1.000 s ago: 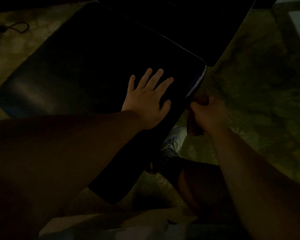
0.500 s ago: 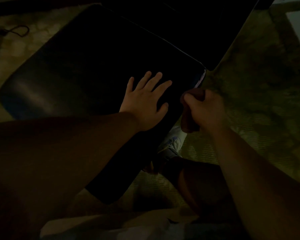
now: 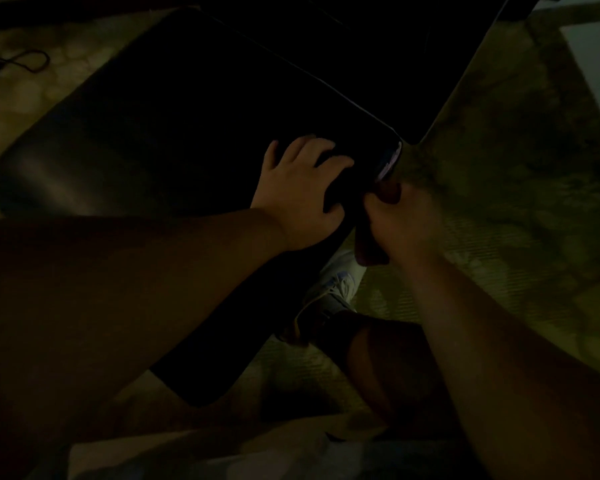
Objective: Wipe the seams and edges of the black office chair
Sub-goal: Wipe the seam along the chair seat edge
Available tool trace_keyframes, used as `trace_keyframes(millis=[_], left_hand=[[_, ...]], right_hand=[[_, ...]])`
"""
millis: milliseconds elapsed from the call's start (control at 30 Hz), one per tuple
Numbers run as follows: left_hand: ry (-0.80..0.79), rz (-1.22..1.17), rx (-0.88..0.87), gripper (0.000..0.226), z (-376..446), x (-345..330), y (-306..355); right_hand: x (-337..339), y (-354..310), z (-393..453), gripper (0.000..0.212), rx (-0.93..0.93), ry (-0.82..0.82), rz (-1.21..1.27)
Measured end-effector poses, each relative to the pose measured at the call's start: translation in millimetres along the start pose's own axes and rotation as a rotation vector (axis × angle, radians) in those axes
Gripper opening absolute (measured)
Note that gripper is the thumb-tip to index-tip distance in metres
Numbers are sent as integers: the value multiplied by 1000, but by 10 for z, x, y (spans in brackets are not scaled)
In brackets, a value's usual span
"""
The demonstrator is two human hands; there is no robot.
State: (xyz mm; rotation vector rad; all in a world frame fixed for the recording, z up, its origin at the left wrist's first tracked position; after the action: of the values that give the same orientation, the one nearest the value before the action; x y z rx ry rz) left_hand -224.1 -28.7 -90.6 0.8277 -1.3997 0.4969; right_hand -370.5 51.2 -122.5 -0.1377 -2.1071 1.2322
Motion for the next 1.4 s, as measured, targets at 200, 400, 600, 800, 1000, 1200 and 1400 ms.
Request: trace_keyframes(millis=[200,400,600,800,1000,1200,1400], left_hand=[[-36,32,16,70,-62,-192,-47],[-47,22,13,70,-80,-172,-36],[-28,31,9,71,-89,-175,-41],[-35,33,4,74,-102,-180,-36],[-21,32,-4,69,-122,-182,-45],[-36,40,-3,71,-106,-169,-41],[-28,28,-10,69,-121,-173,-36]], right_hand=[[12,238,-21,18,-138,49,111],[-22,71,-16,14,-55,2,106],[20,146,3,16,-76,65,-4],[31,87,7,12,-35,74,64],[87,252,22,22,-109,94,43],[20,45,-13,13,-17,57,17],[116,111,-4,13,-55,101,47]])
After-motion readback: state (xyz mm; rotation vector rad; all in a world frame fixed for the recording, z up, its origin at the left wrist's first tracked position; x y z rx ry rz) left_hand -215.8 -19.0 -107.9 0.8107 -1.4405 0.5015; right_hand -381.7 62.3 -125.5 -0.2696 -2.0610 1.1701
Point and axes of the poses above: each hand's wrist, its own z-axis towards the middle knuckle, its own x-axis out of the back of the hand, y = z × x, the point moved 8 cm from there along z, towards the middle knuckle, and after that the axes turned 1 degree about -x, right-handed, at the moved point
